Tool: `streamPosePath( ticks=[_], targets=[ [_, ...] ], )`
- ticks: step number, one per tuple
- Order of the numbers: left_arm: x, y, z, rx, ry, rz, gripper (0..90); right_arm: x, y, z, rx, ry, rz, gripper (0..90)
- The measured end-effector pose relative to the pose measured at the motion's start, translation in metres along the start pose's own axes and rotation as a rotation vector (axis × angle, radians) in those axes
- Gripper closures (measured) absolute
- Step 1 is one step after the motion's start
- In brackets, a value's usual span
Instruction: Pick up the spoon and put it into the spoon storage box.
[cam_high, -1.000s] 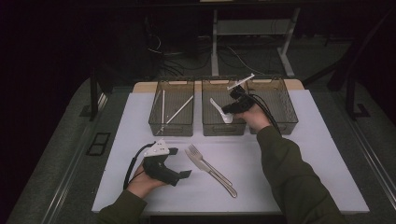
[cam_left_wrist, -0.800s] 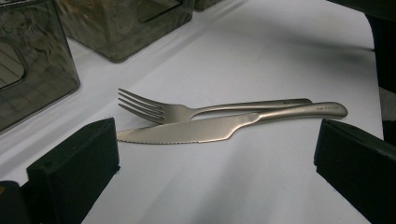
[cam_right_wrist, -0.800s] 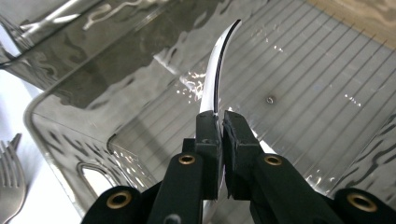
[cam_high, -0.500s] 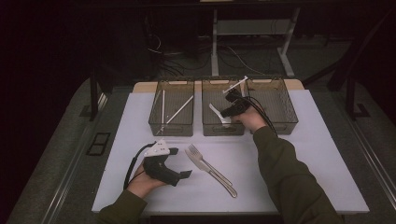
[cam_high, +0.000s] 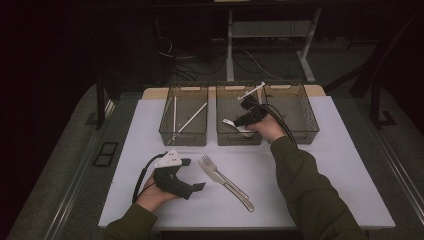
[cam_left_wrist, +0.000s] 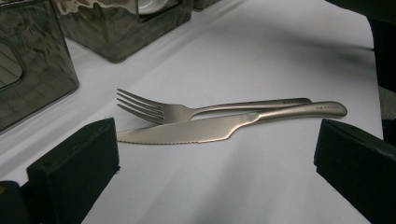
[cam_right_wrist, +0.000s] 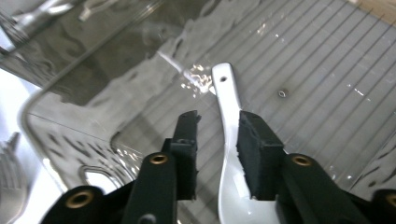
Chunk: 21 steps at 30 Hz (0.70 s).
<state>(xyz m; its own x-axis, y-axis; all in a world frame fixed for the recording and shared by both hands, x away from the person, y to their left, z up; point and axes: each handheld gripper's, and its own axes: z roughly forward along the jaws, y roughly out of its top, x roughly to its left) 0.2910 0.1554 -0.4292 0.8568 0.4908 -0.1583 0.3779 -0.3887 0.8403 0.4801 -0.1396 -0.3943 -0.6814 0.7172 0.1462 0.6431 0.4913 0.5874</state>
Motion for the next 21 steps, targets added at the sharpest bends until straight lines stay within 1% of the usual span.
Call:
streamPosePath(
  ticks=[2,4,6,9,13,15,17,19,21],
  targets=[
    [0.0,0.0,0.0,0.0,0.0,0.001,0.0,-0.001,0.0,-0.006,-0.029,0.014,0.013,62.6],
    [0.0,0.0,0.0,-0.001,0.0,-0.001,0.0,-0.002,0.0,-0.013,-0.067,0.041,0.023,58.6],
    [0.0,0.0,0.0,-0.001,0.001,-0.001,0.0,-0.003,0.0,-0.022,-0.1,0.057,0.032,54.3],
    [0.0,0.0,0.0,-0.003,0.002,-0.003,0.0,-0.001,-0.001,-0.033,-0.121,0.066,0.021,48.6],
    [-0.001,0.0,0.001,0.0,0.002,-0.001,0.0,0.002,-0.006,-0.047,-0.158,0.062,0.005,41.3],
    [-0.001,0.0,0.001,0.0,0.001,-0.003,0.0,0.003,-0.009,-0.052,-0.181,0.064,-0.013,40.6],
    [-0.001,0.0,0.001,0.0,0.003,-0.007,0.0,0.005,-0.014,-0.059,-0.2,0.073,-0.007,40.3],
    [-0.001,0.0,0.001,-0.001,0.004,-0.01,0.0,0.007,-0.017,-0.064,-0.218,0.082,-0.019,40.2],
    [0.0,0.0,0.0,0.004,0.005,-0.004,0.0,0.01,-0.023,-0.07,-0.238,0.087,-0.026,40.1]
  ],
)
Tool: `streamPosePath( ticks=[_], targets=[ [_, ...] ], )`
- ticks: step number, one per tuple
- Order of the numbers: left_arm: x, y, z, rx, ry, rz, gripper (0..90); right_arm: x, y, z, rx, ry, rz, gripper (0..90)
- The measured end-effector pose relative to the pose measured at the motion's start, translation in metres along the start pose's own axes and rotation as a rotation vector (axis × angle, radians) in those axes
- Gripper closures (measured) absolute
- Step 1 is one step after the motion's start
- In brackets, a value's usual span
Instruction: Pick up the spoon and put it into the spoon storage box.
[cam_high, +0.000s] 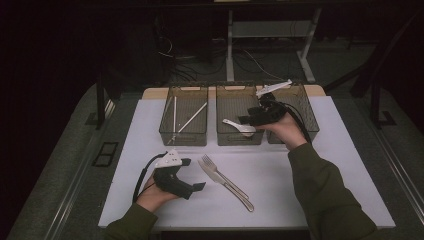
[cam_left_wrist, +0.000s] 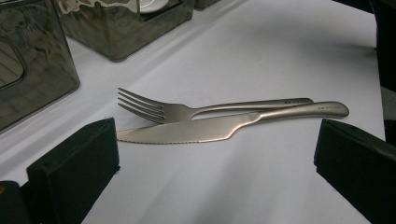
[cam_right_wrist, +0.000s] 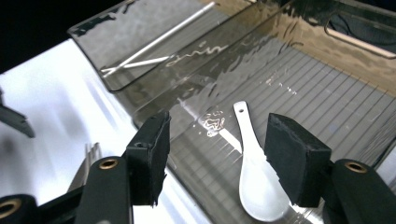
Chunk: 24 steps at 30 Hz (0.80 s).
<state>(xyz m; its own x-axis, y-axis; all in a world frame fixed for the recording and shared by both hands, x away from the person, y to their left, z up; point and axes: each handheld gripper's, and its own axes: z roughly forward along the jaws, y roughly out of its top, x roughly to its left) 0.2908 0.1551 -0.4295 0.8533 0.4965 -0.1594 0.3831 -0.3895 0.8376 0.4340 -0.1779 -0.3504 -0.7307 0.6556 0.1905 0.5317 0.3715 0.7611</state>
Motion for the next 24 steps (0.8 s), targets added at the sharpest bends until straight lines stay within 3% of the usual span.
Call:
streamPosePath(
  ticks=[6,13,24],
  targets=[
    [-0.001,0.0,0.0,-0.006,0.002,-0.003,0.0,0.013,-0.011,-0.014,-0.023,0.025,-0.05,40.0],
    [-0.001,0.0,-0.001,-0.002,0.005,0.0,0.0,0.025,-0.028,-0.018,-0.022,0.048,-0.067,39.5],
    [0.0,-0.001,-0.002,-0.002,0.011,-0.001,0.0,0.03,-0.055,-0.021,-0.034,0.05,-0.078,39.3]
  ],
)
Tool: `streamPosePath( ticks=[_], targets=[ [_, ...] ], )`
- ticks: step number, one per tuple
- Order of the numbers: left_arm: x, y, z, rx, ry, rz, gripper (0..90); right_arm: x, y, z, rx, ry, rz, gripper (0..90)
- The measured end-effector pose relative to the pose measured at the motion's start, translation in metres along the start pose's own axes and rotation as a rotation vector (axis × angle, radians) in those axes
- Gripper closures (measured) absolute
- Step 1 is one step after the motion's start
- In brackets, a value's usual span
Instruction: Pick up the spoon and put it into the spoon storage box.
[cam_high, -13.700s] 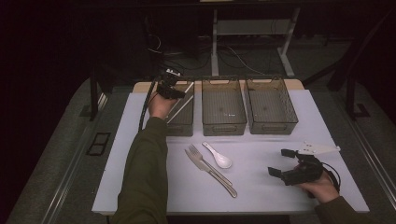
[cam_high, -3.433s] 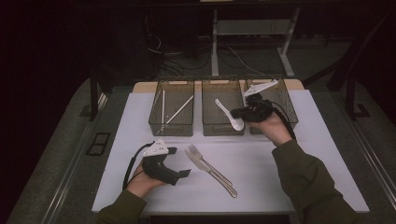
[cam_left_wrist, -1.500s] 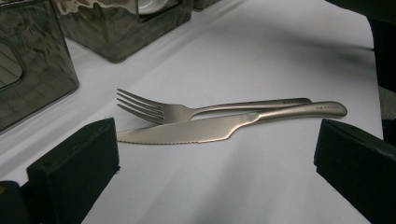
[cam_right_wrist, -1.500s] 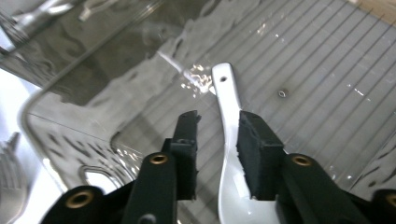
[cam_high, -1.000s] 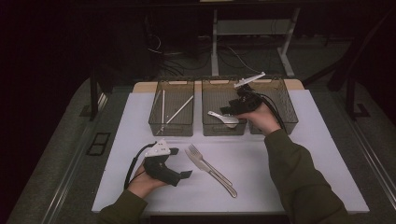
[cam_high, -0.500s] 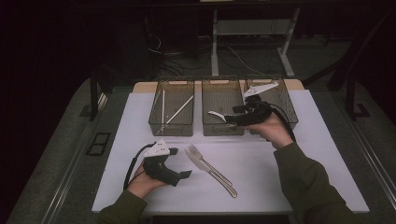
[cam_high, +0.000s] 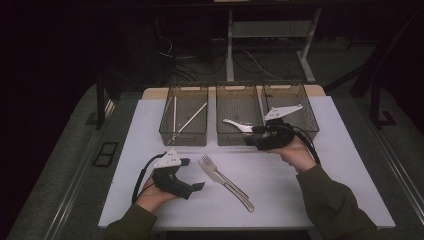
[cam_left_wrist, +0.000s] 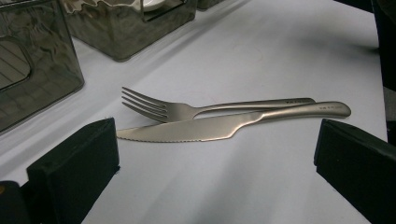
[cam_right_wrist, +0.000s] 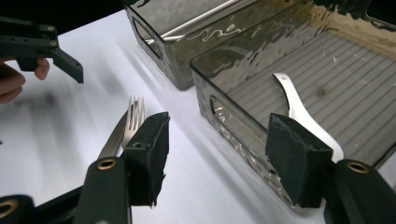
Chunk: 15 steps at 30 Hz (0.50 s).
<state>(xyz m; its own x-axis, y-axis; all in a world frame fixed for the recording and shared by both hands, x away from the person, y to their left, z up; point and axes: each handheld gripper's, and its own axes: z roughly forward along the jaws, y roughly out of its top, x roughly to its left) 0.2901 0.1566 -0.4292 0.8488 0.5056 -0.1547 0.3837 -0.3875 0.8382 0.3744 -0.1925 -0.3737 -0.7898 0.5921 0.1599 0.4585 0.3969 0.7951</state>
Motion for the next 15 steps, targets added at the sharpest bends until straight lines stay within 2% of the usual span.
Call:
streamPosePath(
  ticks=[9,15],
  targets=[
    [0.0,0.0,0.0,0.002,0.001,0.003,0.0,0.005,-0.017,-0.008,0.002,0.005,0.007,39.2],
    [0.0,0.0,0.0,0.002,0.0,0.008,0.0,0.013,-0.023,-0.01,0.007,0.025,0.004,38.9]
  ],
)
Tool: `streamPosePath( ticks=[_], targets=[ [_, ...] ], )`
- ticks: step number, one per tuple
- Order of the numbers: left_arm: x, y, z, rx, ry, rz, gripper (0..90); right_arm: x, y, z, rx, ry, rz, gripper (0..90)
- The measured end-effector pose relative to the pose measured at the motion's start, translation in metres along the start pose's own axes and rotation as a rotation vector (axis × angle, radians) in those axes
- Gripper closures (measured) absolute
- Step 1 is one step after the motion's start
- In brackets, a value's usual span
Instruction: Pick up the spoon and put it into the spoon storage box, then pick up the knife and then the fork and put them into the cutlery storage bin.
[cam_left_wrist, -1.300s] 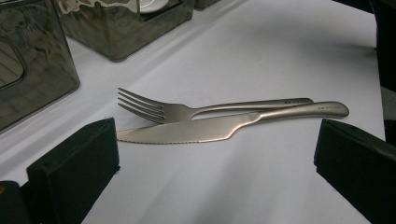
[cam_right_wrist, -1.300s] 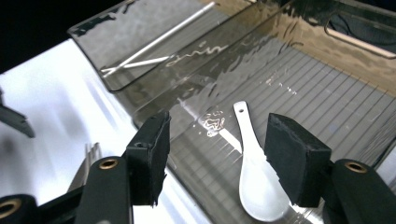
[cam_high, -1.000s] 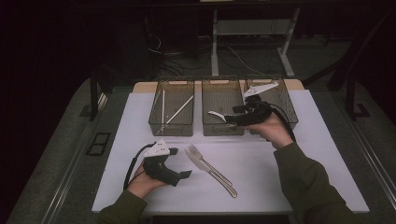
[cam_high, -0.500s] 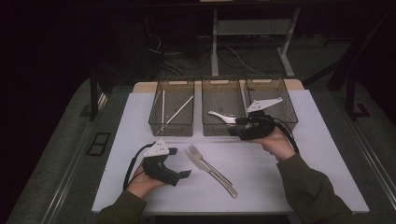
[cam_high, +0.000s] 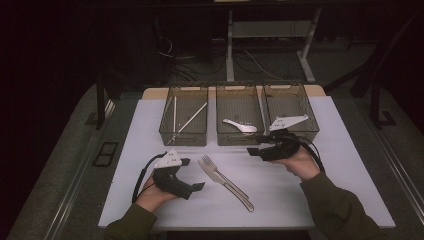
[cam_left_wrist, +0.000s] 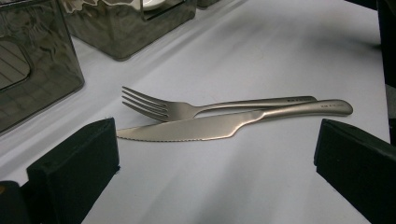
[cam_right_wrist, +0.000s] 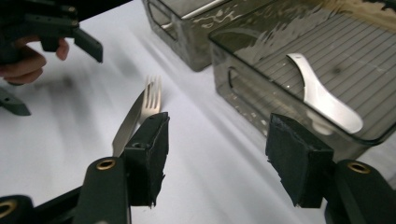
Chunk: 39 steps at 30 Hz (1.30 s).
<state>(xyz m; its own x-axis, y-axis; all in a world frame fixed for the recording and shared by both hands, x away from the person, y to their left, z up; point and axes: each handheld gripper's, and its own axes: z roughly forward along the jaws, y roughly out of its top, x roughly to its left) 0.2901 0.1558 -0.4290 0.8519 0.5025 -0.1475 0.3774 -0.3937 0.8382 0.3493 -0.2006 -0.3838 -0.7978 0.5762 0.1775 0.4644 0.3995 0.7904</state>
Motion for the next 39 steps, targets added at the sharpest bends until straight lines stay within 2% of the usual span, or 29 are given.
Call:
streamPosePath(
  ticks=[21,24,32,39],
  targets=[
    [0.001,0.0,-0.001,0.0,0.007,0.006,0.0,0.025,-0.001,0.022,0.052,0.059,-0.027,41.6],
    [0.001,0.0,-0.001,0.0,0.006,0.006,0.0,0.028,-0.002,0.025,0.063,0.066,-0.032,46.3],
    [0.0,-0.001,-0.003,-0.001,0.007,-0.002,0.0,0.038,-0.006,0.036,0.105,0.116,-0.05,71.9],
    [0.0,-0.001,-0.002,0.002,0.006,0.002,0.0,0.051,-0.012,0.05,0.157,0.157,-0.096,88.8]
  ],
)
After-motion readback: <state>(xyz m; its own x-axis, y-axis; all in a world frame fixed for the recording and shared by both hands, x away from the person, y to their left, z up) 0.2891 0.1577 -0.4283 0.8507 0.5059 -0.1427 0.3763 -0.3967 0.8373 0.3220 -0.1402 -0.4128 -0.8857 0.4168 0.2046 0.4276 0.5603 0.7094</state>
